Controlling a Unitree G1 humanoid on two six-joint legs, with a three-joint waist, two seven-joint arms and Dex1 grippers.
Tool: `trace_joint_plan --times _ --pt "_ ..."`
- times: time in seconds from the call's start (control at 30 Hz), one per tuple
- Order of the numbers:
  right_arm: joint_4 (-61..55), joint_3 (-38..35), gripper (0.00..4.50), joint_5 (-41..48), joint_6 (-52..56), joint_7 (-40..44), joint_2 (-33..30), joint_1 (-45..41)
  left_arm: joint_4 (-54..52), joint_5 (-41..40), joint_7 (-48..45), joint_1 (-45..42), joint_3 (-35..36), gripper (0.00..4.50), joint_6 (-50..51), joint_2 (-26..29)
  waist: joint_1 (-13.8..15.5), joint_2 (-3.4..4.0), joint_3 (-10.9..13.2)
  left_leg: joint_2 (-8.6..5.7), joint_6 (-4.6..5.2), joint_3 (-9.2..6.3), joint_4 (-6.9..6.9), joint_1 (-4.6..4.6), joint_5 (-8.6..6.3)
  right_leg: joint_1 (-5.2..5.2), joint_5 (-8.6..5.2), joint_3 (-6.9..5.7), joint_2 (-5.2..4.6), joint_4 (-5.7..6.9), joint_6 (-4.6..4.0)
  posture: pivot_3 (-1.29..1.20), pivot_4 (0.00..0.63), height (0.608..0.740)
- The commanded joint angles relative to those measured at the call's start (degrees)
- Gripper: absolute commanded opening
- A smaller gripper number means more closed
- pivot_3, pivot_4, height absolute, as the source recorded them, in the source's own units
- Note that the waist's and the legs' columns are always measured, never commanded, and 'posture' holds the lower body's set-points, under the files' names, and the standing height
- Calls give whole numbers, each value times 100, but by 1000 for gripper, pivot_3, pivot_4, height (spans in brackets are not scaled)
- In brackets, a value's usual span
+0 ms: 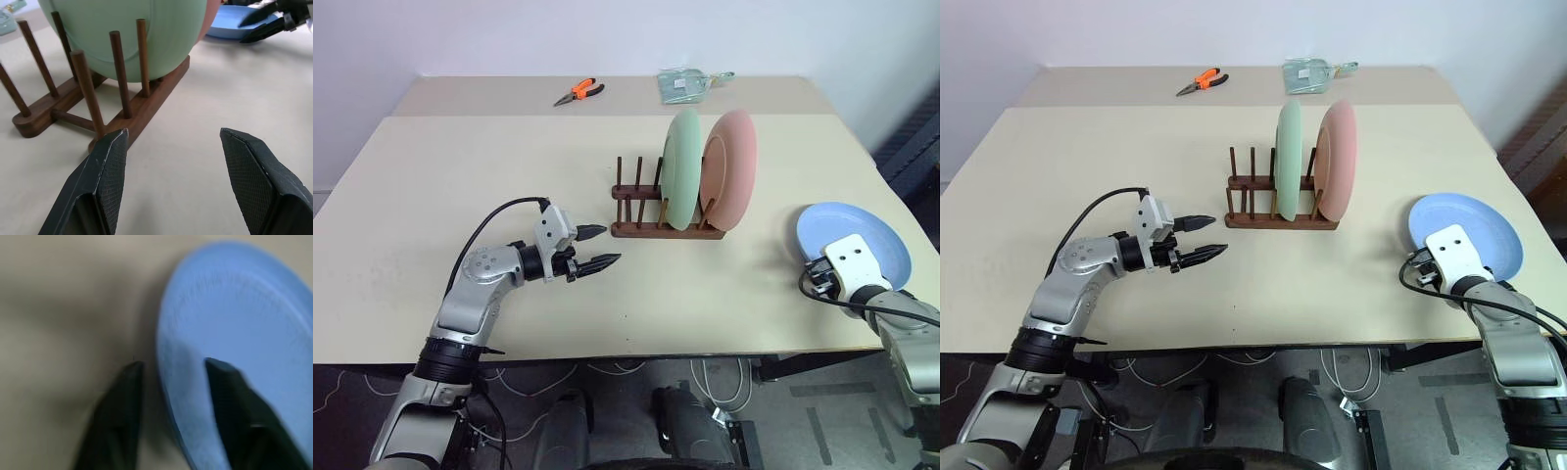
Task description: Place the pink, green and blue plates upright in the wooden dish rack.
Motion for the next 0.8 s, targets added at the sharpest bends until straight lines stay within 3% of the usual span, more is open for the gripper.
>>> trace_joint_plan --times 0.03,0.27,0.4,0.47,0.6,0.73,0.8 --pt "-28 -199 50 -127 -98 -97 -40 -139 -204 -66 18 85 135 3069 -78 31 -5 0 0 0 0 0 0 0 0 0 0 0 0 1 0 0 150 732" --pt "-910 -574 50 -529 -874 -422 -320 -814 -50 77 236 198 322 3069 -300 93 -58 12 6 0 0 -1 0 0 0 -1 0 0 1 3 1 0 150 732" --pt "-1680 -1095 50 306 -824 -401 -97 -2053 348 188 450 114 563 3069 -588 164 -63 30 8 1 0 2 -1 3 0 -7 1 4 4 9 2 0 150 732" --pt "-2058 -1188 50 1043 -626 -345 164 -2774 517 249 487 68 618 3069 -744 197 -53 27 8 2 0 -9 -5 3 0 -3 0 -1 9 9 4 0 150 732" --pt "-2865 -983 50 4256 365 -807 1467 -4321 957 373 642 -122 720 3069 -1074 175 -67 24 6 4 0 -16 -9 2 0 0 2 -6 8 11 11 0 150 732" --pt "-2927 -582 50 6288 570 -1766 2658 -4606 1032 378 638 -101 689 3069 -1170 157 -22 14 1 6 1 -25 -9 -3 0 1 7 -18 3 15 18 0 150 732" --pt "-2805 -272 50 6844 522 -2220 3193 -4572 1007 369 646 -56 683 3069 -1169 154 -9 16 2 4 1 -22 -7 -9 0 1 3 -18 -9 10 9 0 150 732"
